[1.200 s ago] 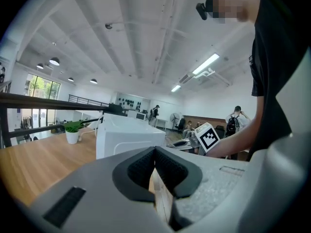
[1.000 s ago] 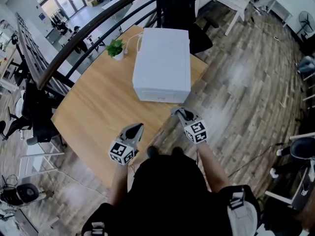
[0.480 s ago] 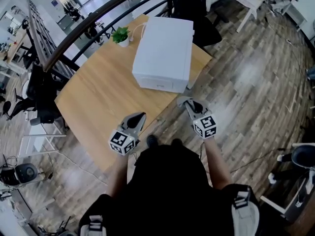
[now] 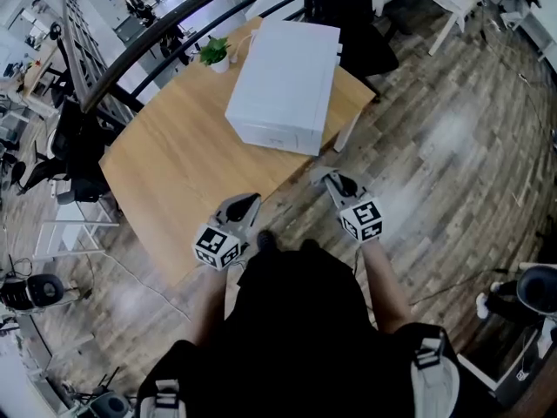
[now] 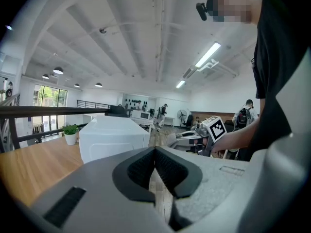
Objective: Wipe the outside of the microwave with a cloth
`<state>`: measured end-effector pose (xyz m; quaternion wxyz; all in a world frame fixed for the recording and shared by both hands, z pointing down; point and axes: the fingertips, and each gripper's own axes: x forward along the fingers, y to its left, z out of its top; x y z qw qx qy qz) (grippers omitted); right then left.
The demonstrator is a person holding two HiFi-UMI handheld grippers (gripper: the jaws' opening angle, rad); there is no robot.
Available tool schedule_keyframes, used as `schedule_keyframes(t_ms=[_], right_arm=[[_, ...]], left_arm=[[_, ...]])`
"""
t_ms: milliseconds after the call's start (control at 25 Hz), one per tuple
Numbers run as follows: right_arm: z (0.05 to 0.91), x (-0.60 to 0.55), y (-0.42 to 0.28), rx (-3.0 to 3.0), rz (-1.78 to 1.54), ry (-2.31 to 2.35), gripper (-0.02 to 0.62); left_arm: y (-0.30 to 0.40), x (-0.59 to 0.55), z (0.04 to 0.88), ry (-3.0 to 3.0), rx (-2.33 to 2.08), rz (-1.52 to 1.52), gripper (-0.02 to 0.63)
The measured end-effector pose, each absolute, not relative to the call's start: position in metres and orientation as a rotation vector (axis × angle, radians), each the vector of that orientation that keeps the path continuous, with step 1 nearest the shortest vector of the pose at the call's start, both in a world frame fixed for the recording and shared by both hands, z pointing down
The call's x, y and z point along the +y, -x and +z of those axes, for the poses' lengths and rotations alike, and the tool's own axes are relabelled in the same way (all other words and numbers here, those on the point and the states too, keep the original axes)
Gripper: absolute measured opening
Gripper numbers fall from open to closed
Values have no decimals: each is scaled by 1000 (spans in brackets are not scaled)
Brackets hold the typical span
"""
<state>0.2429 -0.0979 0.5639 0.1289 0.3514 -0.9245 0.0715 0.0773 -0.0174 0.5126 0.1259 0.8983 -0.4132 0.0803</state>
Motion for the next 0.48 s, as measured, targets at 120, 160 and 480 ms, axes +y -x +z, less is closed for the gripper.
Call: schedule_keyframes(t_ms=[120, 160, 480], right_arm=[[567, -94, -252, -2699, 215, -1009, 34], [569, -93, -255, -2701, 216, -1005, 34], [573, -85, -279, -2699, 240, -1006, 34]], left_arm=[[-88, -11, 515, -2610, -1215, 245, 3], [-91, -10, 516, -2609, -1220, 248, 3], [-110, -4, 518, -2595, -1249, 251, 3]])
